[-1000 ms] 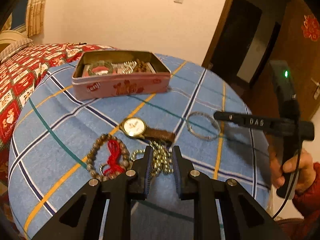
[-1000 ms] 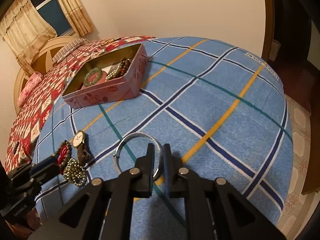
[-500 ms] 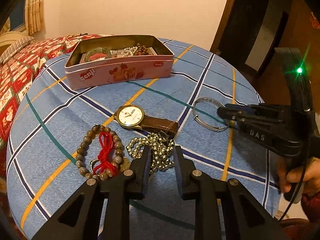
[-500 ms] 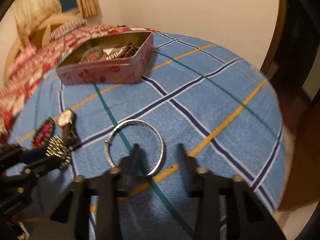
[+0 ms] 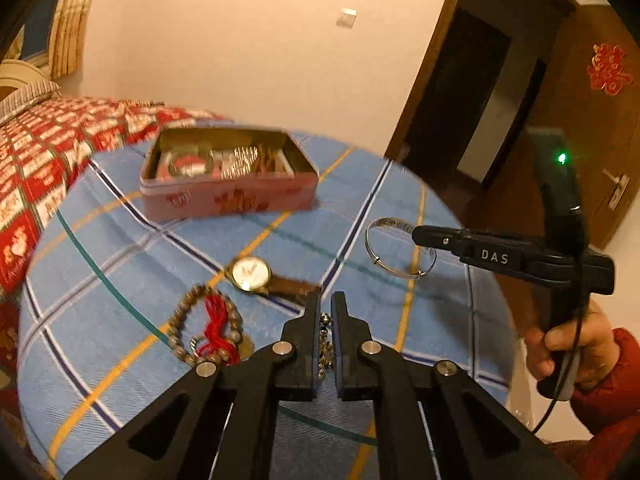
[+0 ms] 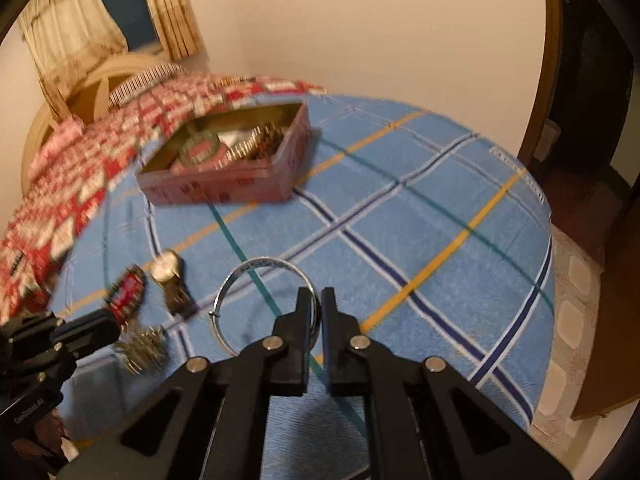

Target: Organize jewelry

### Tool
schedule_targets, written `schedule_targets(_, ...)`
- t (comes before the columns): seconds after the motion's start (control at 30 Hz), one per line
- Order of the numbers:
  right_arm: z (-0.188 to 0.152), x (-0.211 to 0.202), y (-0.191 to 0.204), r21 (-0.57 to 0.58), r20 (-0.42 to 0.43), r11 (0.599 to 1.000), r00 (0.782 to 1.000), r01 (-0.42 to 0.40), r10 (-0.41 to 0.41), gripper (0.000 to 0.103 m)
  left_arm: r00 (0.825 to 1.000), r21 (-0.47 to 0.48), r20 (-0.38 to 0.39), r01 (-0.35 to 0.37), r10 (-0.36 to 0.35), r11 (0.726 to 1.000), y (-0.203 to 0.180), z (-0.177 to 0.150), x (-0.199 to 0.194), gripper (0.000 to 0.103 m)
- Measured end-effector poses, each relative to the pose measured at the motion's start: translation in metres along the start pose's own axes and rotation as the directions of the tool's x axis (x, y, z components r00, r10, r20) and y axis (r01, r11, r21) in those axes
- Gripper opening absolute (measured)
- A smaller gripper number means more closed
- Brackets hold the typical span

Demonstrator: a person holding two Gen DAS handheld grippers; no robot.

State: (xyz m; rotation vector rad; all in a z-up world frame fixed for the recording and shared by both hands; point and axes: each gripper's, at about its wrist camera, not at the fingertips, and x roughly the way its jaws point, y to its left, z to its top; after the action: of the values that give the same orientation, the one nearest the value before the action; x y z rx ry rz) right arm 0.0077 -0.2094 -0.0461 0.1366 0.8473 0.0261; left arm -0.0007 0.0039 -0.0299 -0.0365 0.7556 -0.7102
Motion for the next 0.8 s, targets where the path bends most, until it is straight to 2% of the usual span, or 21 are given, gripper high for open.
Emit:
schedule_targets(0.17, 0.012, -0.018, 0.005, 0.021, 0.062, 0.999, 0.997, -0.040, 0.039, 0.007, 0.999, -0.009, 0.040, -0.006, 0.006, 1.000, 0.006, 0.011, -0.017, 0.004)
schedule_targets(0.6, 0.015, -0.020, 0.010, 0.033, 0.080, 0.998, 0.996, -0.051, 0.049, 0.007, 0.991, -0.033, 0.131, 0.015, -0.011, 0.999, 0.010, 0.035, -0.041, 0.004)
schedule_targets(0.8, 0.034, -0.027, 0.012, 0.033, 0.122, 0.997, 0.990, -0.071, 0.067, 0.007, 0.985, -0.027, 0.173, -0.003, 0.007, 1.000, 0.016, 0.059, -0.044, 0.004)
